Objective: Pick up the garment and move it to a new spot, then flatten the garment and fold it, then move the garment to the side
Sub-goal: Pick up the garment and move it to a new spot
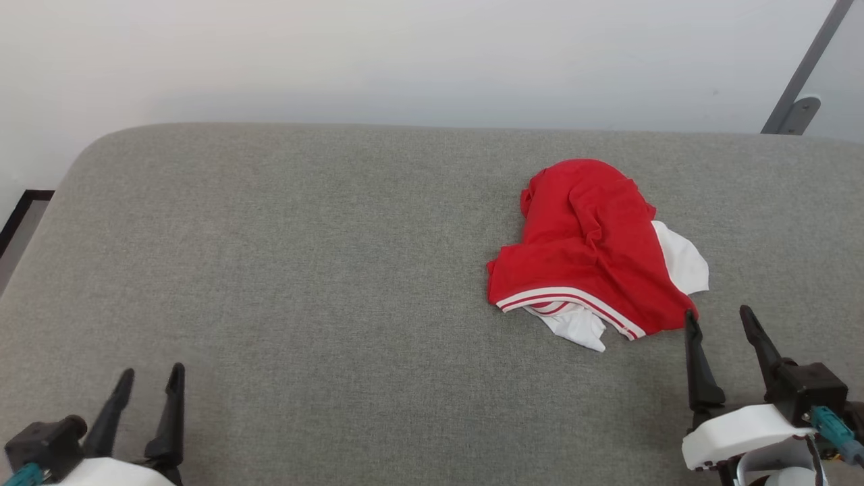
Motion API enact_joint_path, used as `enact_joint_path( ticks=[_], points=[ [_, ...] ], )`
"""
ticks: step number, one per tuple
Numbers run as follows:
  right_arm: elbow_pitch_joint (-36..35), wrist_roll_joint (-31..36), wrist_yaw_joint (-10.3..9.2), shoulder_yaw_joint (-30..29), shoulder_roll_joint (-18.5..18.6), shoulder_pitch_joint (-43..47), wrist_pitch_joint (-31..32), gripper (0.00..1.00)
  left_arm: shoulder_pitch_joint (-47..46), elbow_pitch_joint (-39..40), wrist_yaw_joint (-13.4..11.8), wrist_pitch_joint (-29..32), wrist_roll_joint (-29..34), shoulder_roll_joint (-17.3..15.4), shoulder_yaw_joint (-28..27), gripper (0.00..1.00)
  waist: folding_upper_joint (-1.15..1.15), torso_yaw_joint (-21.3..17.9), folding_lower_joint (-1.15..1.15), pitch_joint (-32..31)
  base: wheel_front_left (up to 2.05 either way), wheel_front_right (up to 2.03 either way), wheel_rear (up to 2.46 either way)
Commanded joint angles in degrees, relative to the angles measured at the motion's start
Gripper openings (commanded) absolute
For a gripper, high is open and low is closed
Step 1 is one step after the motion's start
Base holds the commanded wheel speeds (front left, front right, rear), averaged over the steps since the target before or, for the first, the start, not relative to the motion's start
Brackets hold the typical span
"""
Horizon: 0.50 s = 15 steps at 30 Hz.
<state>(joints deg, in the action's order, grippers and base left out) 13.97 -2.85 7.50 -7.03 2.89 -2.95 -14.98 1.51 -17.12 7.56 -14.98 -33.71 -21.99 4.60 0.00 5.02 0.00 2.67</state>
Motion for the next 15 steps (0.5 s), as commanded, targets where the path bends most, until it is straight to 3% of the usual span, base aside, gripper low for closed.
enact_joint_path(
  ticks=[1, 8, 15],
  points=[
    [-0.49, 0.36, -0.02, -0.09, 0.03, 0.35, -0.3, 1.0, 1.17, 1.46, -0.14, -0.28, 2.29, 0.36, -1.24, 1.0, 0.0, 0.05, 0.0, -0.09, 0.0, 0.0, 0.0],
    [-1.83, -0.63, -0.02, -0.39, 0.04, 1.72, -0.3, 1.0, 3.69, 7.01, -0.14, -0.28, 8.72, 2.69, -4.35, 1.0, 0.0, -0.1, 0.0, -0.1, 0.0, 0.0, 0.0],
    [-1.52, -1.47, -0.02, -0.16, 0.04, 2.39, -0.3, 1.0, 4.68, 7.66, -0.14, -0.28, 10.84, 5.0, -4.8, 1.0, 0.0, -0.53, 0.0, -0.16, 0.0, 0.0, 0.0]
  ],
)
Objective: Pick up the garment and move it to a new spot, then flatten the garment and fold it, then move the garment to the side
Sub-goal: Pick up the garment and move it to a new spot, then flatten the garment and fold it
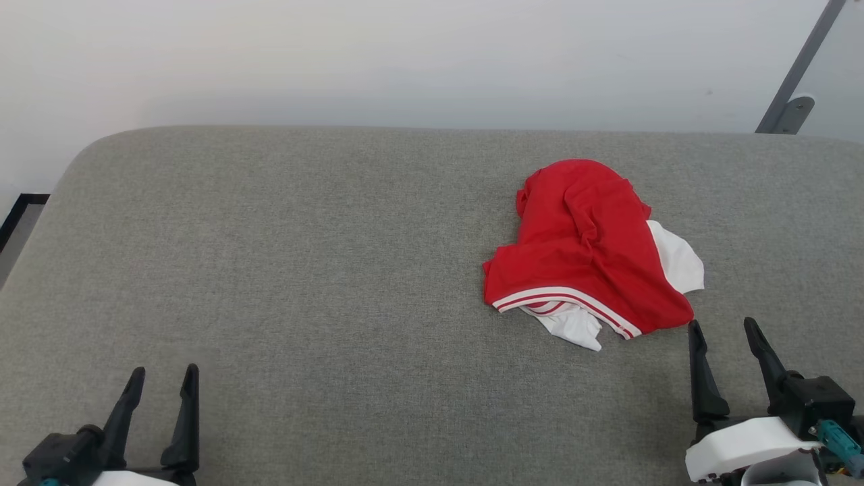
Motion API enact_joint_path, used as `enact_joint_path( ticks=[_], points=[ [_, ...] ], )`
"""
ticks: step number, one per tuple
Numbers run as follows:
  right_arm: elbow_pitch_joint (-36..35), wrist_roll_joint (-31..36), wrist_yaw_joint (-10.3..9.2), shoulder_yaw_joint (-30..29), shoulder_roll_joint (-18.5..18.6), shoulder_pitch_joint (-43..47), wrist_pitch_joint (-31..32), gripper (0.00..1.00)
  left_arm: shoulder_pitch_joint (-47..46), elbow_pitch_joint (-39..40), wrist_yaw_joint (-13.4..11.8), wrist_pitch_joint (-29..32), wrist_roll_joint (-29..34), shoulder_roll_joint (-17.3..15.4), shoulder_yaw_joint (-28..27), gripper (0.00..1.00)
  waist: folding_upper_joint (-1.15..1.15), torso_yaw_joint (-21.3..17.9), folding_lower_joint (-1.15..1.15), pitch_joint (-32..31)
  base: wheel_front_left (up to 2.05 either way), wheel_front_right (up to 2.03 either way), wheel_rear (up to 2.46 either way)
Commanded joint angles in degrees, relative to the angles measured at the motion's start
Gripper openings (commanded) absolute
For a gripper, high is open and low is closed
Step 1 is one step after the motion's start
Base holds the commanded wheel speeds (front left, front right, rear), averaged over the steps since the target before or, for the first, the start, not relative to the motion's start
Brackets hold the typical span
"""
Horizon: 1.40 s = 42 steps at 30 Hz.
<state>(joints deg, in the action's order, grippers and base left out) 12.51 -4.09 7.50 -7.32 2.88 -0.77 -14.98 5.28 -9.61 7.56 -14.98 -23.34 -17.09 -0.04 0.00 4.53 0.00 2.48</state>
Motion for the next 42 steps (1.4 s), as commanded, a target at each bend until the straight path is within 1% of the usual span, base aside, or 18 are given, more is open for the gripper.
enact_joint_path(
  ticks=[1, 7, 12, 14, 16, 20, 23, 24, 25, 30, 33, 37, 38, 39, 40, 41, 42],
  points=[
    [-0.06, -0.23, -0.02, 0.13, 0.05, 0.21, -0.3, 1.0, 0.9, 0.14, -0.14, -0.28, 0.47, 0.1, -0.17, 1.0, 0.0, -0.04, 0.0, 0.02, 0.0, 0.0, 0.0],
    [0.07, -0.14, -0.02, 0.37, 0.05, 0.15, -0.3, 1.0, 0.79, 0.44, -0.14, -0.28, 0.7, 0.96, -0.38, 1.0, 0.0, -0.19, 0.0, 0.4, 0.0, 0.0, 0.0],
    [1.61, 3.15, -0.02, 0.98, 0.05, -2.3, -0.08, 1.0, -0.64, 0.97, -0.14, -0.28, 0.05, 1.23, 0.34, 1.0, 0.0, 0.31, 0.0, 2.18, 0.0, 0.0, 0.0],
    [2.56, 4.49, -0.02, 0.74, 1.35, -4.74, 2.07, 1.0, -1.7, 1.19, -0.14, -0.28, -0.29, 1.46, 0.73, 1.0, 0.0, 0.78, 0.0, 3.73, 0.0, 0.0, 0.0],
    [3.46, 4.95, -0.02, 0.67, 3.39, -7.79, 6.27, 1.0, -2.71, 1.38, -0.14, -0.28, -0.84, 1.83, 1.25, 1.0, 0.0, 1.25, 0.0, 5.5, 0.0, 0.0, 0.0],
    [4.19, 2.99, -0.02, 1.42, 9.53, -14.4, 19.45, 1.0, -4.69, 0.73, -0.14, -0.28, -1.93, 2.14, 2.74, 1.0, 0.0, 2.5, 0.0, 8.96, 0.0, 0.0, 0.0],
    [3.58, -0.52, -0.02, 1.38, 13.44, -18.57, 30.61, 1.0, -6.03, 0.43, -0.14, -0.28, -2.89, 2.31, 3.54, 1.0, 0.0, 3.38, 0.0, 11.6, 0.0, 0.0, 0.0],
    [3.29, -2.41, -0.02, 1.77, 16.36, -20.75, 37.55, 1.0, -7.15, 0.12, -0.14, -0.28, -3.4, 2.24, 4.14, 1.0, 0.0, 4.09, 0.0, 13.13, 0.0, 0.0, 0.0],
    [3.1, -3.69, -0.02, 2.38, 17.59, -21.64, 40.64, 1.0, -7.71, -0.05, -0.14, -0.28, -3.54, 2.17, 4.42, 1.0, 0.0, 4.47, 0.0, 13.9, 0.0, 0.0, 0.0],
    [3.92, -9.52, -0.02, 3.02, 20.72, -25.22, 52.89, 1.0, -10.45, -0.62, -0.14, -0.28, -5.19, 1.99, 5.47, 1.0, 0.0, 5.99, 0.0, 17.42, 0.0, 0.0, 0.0],
    [4.37, -11.13, -0.02, 3.23, 21.31, -27.25, 56.51, 1.0, -11.77, -0.8, -0.14, -0.28, -5.91, 1.78, 6.12, 1.0, 0.0, 6.69, 0.0, 19.14, 0.0, 0.0, 0.0],
    [6.03, -12.2, 0.0, 4.96, 20.48, -27.74, 61.52, 1.0, -13.06, -1.13, -0.14, -0.28, -6.61, 1.62, 6.73, 1.0, 0.0, 7.17, 0.0, 20.48, 0.0, 0.0, 0.0],
    [6.13, -12.41, 0.0, 4.94, 19.93, -27.96, 62.36, 0.88, -13.14, -1.19, -0.14, -0.28, -6.76, 1.52, 6.72, 1.0, 0.0, 7.15, 0.0, 20.58, 0.0, 0.0, 0.0],
    [6.06, -12.49, 0.02, 4.86, 19.58, -28.17, 62.84, 0.4, -13.27, -1.28, -0.14, -0.28, -6.81, 1.52, 6.72, 1.0, 0.0, 7.11, 0.0, 20.64, 0.0, 0.0, 0.0],
    [5.9, -12.29, 0.02, 4.49, 19.4, -28.41, 63.0, 0.19, -13.37, -1.32, -0.14, -0.28, -6.77, 1.53, 6.69, 1.0, 0.0, 6.99, 0.0, 20.68, 0.0, 0.0, 0.0],
    [5.93, -12.0, 0.0, 3.77, 19.47, -28.61, 63.23, 0.0, -13.44, -1.4, -0.14, -0.28, -6.75, 1.58, 6.67, 1.0, 0.0, 6.83, 0.0, 20.63, 0.0, 0.0, 0.0],
    [5.81, -11.72, -0.01, 3.13, 19.76, -28.69, 63.04, 0.0, -13.49, -1.5, -0.14, -0.28, -6.75, 1.64, 6.78, 1.0, 0.0, 6.67, 0.0, 20.5, 0.0, 0.0, 0.0]
  ],
)
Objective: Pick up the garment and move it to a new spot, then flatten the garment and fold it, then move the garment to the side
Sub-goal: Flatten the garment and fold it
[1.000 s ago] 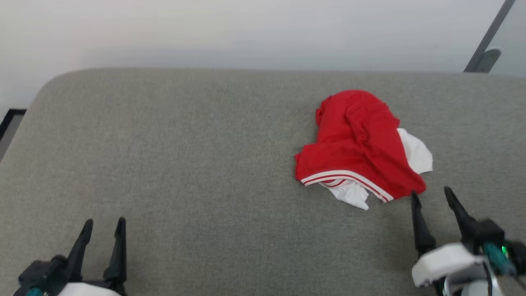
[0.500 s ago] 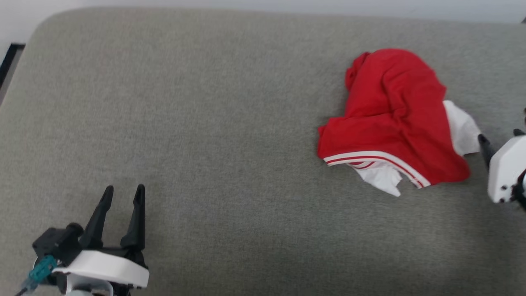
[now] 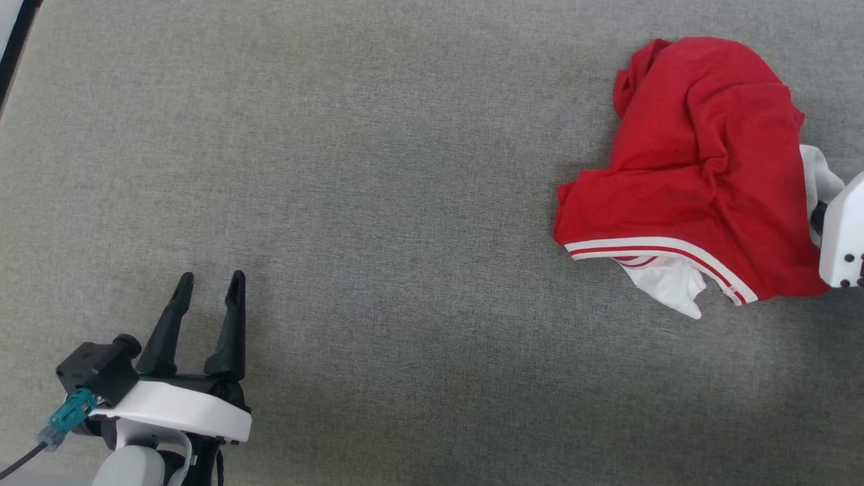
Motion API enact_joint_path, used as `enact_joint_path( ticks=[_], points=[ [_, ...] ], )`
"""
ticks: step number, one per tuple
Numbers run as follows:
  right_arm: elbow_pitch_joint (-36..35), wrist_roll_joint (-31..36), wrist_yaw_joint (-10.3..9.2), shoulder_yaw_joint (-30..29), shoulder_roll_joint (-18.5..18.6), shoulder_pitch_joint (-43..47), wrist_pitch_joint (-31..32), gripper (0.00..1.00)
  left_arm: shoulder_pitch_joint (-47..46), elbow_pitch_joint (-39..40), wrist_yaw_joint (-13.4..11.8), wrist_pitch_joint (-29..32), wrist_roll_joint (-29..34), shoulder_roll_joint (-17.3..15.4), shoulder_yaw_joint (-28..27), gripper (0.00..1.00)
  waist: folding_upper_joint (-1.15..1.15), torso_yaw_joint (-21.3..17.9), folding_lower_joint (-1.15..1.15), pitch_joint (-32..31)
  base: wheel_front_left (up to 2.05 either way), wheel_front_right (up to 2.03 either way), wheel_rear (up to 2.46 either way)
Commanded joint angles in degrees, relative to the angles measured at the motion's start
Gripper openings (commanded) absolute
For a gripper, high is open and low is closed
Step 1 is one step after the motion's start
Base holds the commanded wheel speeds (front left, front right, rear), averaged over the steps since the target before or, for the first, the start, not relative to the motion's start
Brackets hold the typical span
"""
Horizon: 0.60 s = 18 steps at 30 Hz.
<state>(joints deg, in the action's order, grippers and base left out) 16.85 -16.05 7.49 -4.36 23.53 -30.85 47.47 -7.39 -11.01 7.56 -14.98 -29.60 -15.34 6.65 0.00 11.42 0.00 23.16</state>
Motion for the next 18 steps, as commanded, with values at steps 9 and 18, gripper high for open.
enact_joint_path(
  ticks=[9, 18],
  points=[
    [-2.03, 3.91, -0.01, -12.5, 1.77, 2.64, -3.88, 0.0, -0.77, -0.17, -0.14, -0.28, -0.34, -0.5, 0.57, 1.0, 0.0, -1.99, 0.0, -1.24, 0.0, 0.0, 0.0],
    [-8.8, 13.73, -0.01, -33.51, 2.52, 9.33, -4.68, 0.0, -0.12, 0.03, -0.14, -0.28, -0.44, -0.94, 1.21, 1.0, 0.0, -3.48, 0.0, -1.49, 0.0, 0.0, 0.0]
  ],
)
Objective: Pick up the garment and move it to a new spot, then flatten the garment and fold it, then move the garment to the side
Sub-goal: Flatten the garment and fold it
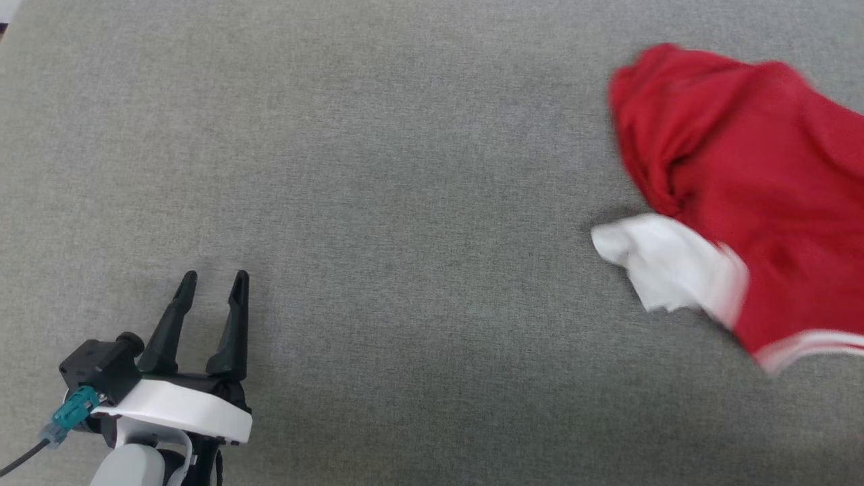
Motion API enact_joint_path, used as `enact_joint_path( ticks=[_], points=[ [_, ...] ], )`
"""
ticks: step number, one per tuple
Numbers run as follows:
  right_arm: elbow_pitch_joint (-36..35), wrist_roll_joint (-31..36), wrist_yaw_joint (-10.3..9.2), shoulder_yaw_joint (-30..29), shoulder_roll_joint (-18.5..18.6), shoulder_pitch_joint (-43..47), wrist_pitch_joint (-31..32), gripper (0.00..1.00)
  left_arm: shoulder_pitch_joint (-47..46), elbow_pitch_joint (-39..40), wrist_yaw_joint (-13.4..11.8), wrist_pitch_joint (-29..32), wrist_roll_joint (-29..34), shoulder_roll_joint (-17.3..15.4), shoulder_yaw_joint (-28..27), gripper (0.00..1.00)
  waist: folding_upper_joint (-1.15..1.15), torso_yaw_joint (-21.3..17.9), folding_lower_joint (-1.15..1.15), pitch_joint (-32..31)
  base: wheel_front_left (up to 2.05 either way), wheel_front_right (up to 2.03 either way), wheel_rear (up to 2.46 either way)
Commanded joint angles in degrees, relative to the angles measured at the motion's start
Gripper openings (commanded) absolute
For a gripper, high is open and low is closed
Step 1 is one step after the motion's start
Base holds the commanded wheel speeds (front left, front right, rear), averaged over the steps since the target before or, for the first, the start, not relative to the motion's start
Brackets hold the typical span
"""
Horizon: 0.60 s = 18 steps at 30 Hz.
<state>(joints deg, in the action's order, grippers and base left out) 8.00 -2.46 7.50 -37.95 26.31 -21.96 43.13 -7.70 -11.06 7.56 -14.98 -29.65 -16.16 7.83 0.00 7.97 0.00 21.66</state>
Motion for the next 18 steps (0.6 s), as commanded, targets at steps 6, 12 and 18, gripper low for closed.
enact_joint_path(
  ticks=[6, 12, 18],
  points=[
    [-2.06, 6.78, -0.02, -8.07, -6.03, 2.29, -1.51, 0.0, 0.25, -0.09, -0.14, -0.28, -0.66, -0.76, 0.66, 1.0, 0.0, -0.26, 0.0, -0.21, 0.0, 0.0, 0.0],
    [-1.1, 8.37, -0.02, -8.96, -10.95, 1.1, -6.89, 0.48, -0.43, 0.13, -0.14, -0.28, -0.75, -2.24, 2.21, 1.0, 0.0, -0.87, 0.0, -0.66, 0.0, 0.0, 0.0],
    [-2.39, 8.3, -0.02, -7.1, -13.95, 1.05, -18.07, 1.0, -3.8, 2.92, -0.14, -0.29, -2.62, -8.27, 7.33, 1.0, 0.0, -3.13, 0.0, -1.58, 0.0, 0.0, 0.0]
  ],
)
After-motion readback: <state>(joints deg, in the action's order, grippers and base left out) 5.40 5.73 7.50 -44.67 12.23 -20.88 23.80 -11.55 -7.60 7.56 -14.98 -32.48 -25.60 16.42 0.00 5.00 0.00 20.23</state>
